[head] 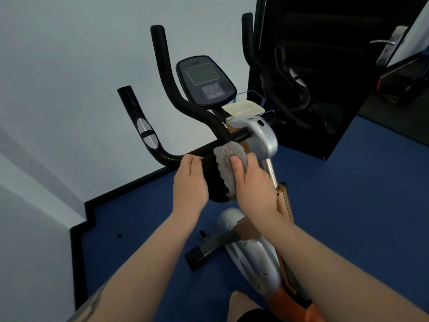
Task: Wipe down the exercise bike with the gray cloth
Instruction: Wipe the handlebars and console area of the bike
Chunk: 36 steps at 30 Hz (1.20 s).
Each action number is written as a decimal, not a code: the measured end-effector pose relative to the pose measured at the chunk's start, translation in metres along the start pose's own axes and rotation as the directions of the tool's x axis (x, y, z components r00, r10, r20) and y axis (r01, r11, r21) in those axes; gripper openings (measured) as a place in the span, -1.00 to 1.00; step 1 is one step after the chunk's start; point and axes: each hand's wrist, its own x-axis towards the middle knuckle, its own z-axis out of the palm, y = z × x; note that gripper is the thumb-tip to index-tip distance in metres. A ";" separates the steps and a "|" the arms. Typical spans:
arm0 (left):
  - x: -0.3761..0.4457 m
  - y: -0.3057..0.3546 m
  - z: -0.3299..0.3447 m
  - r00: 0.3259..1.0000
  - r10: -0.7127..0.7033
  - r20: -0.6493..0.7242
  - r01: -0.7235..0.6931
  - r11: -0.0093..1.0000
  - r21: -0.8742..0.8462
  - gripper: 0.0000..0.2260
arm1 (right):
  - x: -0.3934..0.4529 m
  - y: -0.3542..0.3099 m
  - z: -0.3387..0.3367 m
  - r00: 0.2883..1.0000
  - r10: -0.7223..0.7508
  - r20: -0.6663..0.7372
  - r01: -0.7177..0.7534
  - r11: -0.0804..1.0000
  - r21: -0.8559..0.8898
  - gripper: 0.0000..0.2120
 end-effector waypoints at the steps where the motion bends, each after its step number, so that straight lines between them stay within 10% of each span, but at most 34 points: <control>1: 0.000 0.000 0.000 1.000 0.002 0.008 -0.002 1.000 0.003 -0.76 | 0.000 0.001 -0.002 1.000 -0.003 0.026 0.002 1.000 0.013 -0.54; 6: 0.006 0.000 -0.011 0.994 0.025 0.111 -0.036 0.994 0.099 -0.77 | 0.021 0.010 -0.021 0.985 -0.036 0.168 0.037 0.999 -0.003 -0.59; 15: 0.066 0.027 -0.040 0.939 0.344 0.025 -0.325 0.859 0.396 -0.86 | 0.099 0.002 -0.034 0.989 -0.063 -0.132 0.109 0.921 0.373 -0.72; 24: 0.105 0.023 -0.035 0.893 0.378 0.243 -0.408 0.455 0.792 -0.77 | 0.128 -0.012 0.018 0.975 -0.214 0.063 0.181 0.926 0.330 -0.69; 32: 0.104 0.019 -0.034 0.893 0.429 0.135 -0.361 0.506 0.783 -0.84 | 0.141 -0.001 0.023 0.973 -0.228 -0.028 0.227 0.973 -0.039 -0.75; 36: 0.103 0.020 -0.033 0.878 0.448 0.169 -0.393 0.473 0.788 -0.85 | 0.140 -0.008 0.016 0.956 -0.270 0.114 0.215 0.912 0.350 -0.63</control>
